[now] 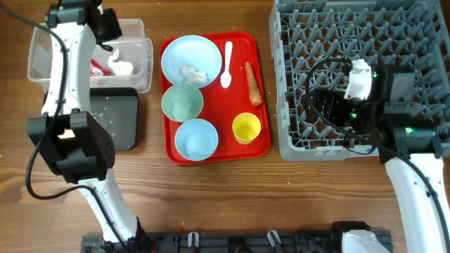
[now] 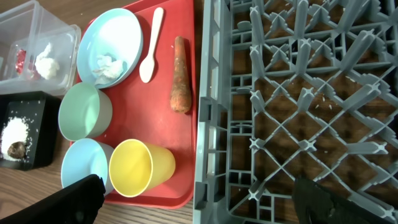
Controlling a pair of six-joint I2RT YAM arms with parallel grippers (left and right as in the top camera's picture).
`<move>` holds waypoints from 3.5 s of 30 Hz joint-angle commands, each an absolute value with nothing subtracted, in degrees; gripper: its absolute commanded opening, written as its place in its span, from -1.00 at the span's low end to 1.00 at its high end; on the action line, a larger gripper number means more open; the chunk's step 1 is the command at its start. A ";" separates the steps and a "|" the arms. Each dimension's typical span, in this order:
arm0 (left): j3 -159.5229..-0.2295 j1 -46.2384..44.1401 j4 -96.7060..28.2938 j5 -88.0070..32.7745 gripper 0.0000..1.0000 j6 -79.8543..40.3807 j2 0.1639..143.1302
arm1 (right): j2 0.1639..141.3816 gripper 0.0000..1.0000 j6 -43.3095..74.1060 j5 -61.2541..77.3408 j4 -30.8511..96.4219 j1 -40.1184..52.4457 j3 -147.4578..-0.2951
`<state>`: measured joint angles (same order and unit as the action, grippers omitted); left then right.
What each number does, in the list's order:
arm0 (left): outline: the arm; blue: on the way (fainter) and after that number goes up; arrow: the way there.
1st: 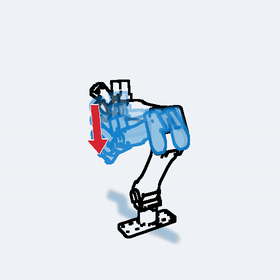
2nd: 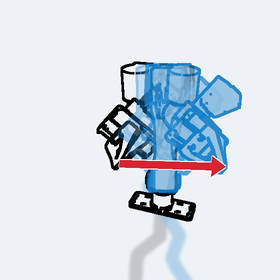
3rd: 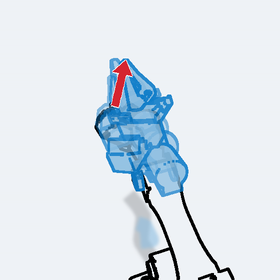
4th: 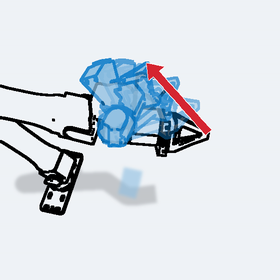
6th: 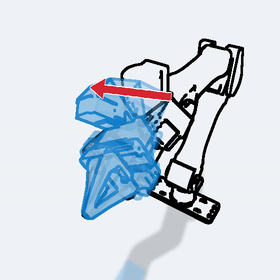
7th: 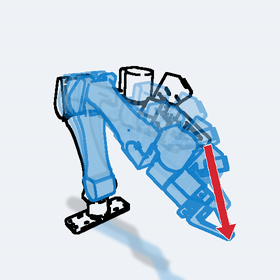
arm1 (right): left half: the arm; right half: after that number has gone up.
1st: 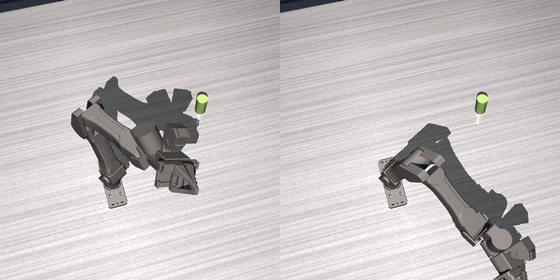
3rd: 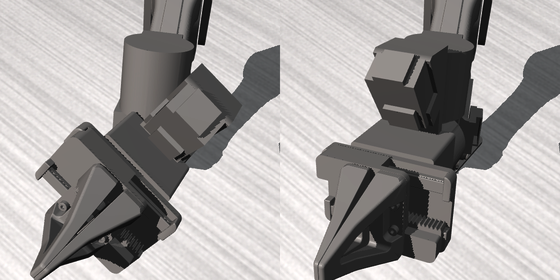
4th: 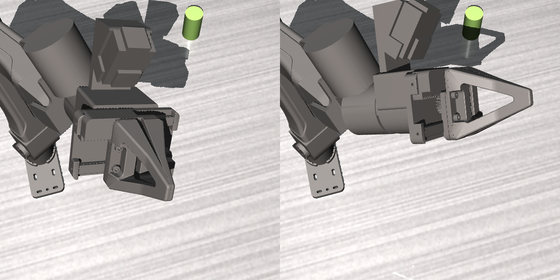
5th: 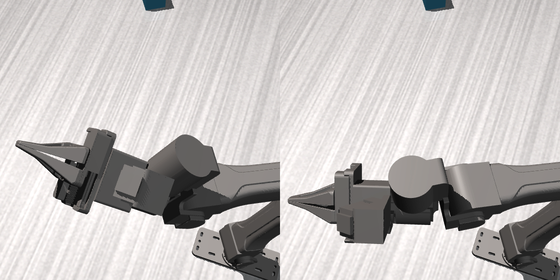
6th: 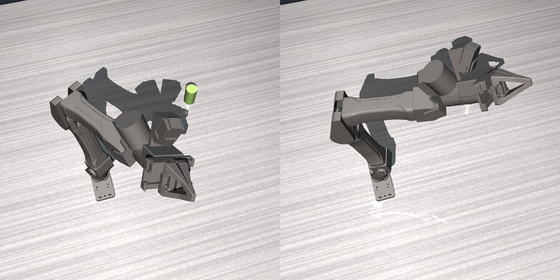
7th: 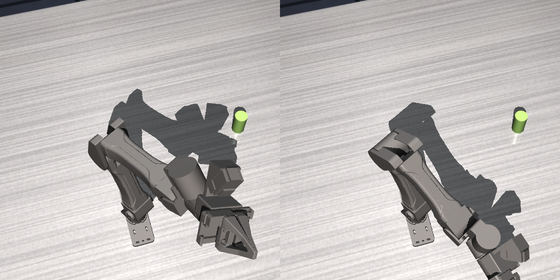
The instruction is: Sort waste into correct bins and load items into the dishwasher rack
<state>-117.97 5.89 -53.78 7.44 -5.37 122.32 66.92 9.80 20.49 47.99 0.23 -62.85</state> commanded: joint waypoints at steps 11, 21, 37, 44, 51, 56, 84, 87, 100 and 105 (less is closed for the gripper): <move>-114.58 -12.34 -63.48 -6.81 0.90 -1.93 126.78 | 67.20 0.99 9.02 19.03 47.62 0.36 -64.16; -114.41 -16.01 -58.00 -4.29 0.45 -0.25 137.95 | 67.20 1.00 8.99 19.03 47.68 0.36 -64.16; -131.37 -8.10 -66.92 4.56 -0.92 -6.70 123.15 | 67.20 1.00 9.15 19.05 47.97 0.36 -64.16; -125.45 6.24 -62.72 5.23 1.00 -6.70 130.80 | 67.20 1.00 9.10 19.03 47.81 0.36 -64.16; -125.71 6.50 -61.47 3.95 0.75 -6.68 128.73 | 67.20 1.00 9.15 19.05 47.00 0.36 -64.16; -125.71 5.58 -62.43 0.40 0.40 -6.70 124.68 | 67.20 1.00 9.17 19.05 47.00 0.36 -64.16; -124.81 -32.77 -60.07 -8.21 0.79 -20.49 137.16 | 67.20 1.00 9.17 15.97 50.41 0.36 -64.16; -124.81 -34.61 -59.31 -3.51 0.74 -24.21 140.25 | 67.20 0.99 9.08 15.79 50.85 0.36 -64.16; -124.70 -34.74 -57.82 3.60 -0.05 -39.81 143.72 | 67.20 0.99 8.97 13.89 51.99 0.36 -64.16; -124.70 -34.72 -57.45 3.05 -0.23 -40.95 147.22 | 67.20 0.99 8.97 13.89 52.42 0.36 -64.16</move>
